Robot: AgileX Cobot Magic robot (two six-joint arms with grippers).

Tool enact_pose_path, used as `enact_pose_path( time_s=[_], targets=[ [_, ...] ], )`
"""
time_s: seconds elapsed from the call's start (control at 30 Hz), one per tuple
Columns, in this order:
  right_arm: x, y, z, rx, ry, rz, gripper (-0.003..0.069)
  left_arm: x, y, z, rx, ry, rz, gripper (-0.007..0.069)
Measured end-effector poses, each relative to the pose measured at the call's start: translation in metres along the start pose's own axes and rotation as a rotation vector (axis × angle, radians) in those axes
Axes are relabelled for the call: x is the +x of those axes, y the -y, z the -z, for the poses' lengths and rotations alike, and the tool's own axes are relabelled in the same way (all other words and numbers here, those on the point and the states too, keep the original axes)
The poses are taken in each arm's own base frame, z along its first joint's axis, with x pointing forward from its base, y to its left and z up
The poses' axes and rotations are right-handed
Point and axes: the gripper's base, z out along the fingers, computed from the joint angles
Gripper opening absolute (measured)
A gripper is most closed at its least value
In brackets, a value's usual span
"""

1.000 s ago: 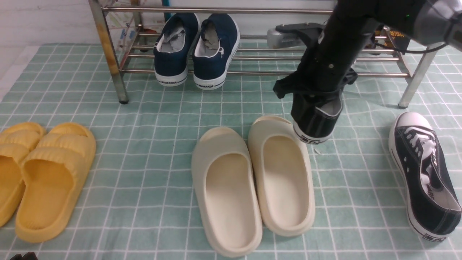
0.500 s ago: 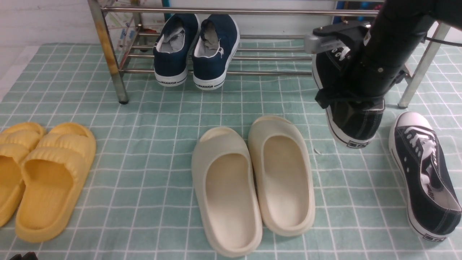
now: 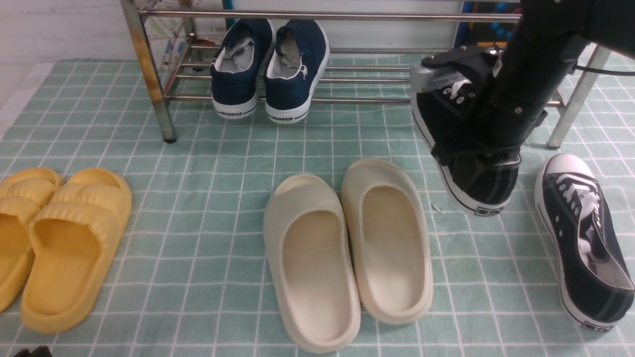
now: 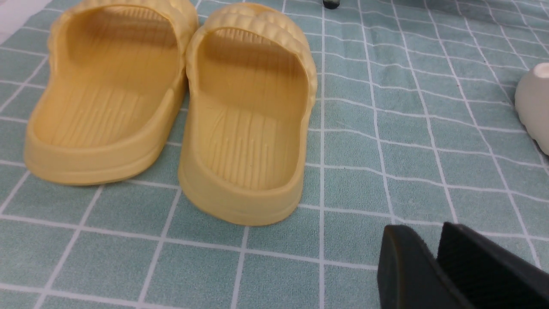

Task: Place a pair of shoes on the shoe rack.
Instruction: Use the right arm to put a shoe into the shoe rack

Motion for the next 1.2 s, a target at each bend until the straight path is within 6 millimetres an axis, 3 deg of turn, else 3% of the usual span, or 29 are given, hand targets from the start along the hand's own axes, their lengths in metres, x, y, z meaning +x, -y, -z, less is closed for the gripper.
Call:
enact_pose_path(
  time_s=[0.17,0.4,0.6,0.83,1.2],
  targets=[
    [-0.015,0.007,-0.011,0.043,-0.006,0.022,0.0022,0.0,0.0,0.0,0.0,0.0,0.0,0.0133],
    [-0.063,0.016,-0.014,0.072,0.11,0.051,0.0022,0.0,0.0,0.0,0.0,0.0,0.0,0.0134],
    [-0.088,0.044,-0.023,0.094,0.176,0.016,0.0022,0.0,0.0,0.0,0.0,0.0,0.0,0.0134],
    [-0.094,0.073,-0.036,0.121,0.185,-0.01,0.0022,0.0,0.0,0.0,0.0,0.0,0.0,0.0139],
    [-0.095,0.08,-0.05,0.122,0.157,0.063,0.0022,0.0,0.0,0.0,0.0,0.0,0.0,0.0153]
  ],
)
